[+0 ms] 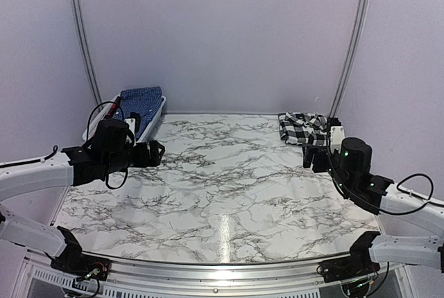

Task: Fold and stack the long sleeve shirts
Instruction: Reset both arms

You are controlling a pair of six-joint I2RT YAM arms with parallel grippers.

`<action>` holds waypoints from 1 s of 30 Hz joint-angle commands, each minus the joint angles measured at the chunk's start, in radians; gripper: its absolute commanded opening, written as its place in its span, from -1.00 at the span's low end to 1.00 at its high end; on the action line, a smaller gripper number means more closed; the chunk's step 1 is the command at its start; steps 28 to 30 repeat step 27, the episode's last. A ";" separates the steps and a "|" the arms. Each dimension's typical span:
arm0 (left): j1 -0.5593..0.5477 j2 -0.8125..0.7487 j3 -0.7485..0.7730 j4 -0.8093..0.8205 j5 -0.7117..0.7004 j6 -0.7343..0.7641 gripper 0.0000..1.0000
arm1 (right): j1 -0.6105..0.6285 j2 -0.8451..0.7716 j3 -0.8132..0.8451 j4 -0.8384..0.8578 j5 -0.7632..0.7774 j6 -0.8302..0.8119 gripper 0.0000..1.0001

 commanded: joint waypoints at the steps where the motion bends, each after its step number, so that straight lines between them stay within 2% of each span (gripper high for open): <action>1: 0.004 -0.065 -0.066 0.068 -0.106 0.001 0.98 | 0.000 -0.044 -0.012 0.064 0.009 -0.026 0.97; 5: 0.004 -0.105 -0.109 0.088 -0.178 -0.014 0.98 | 0.000 -0.025 -0.004 0.042 0.064 -0.005 0.97; 9: 0.006 -0.136 -0.136 0.115 -0.195 -0.009 0.98 | 0.000 -0.004 -0.004 0.044 0.036 -0.008 0.97; 30: 0.005 -0.106 -0.116 0.132 -0.188 -0.003 0.98 | -0.001 -0.037 -0.024 0.055 0.013 -0.013 0.97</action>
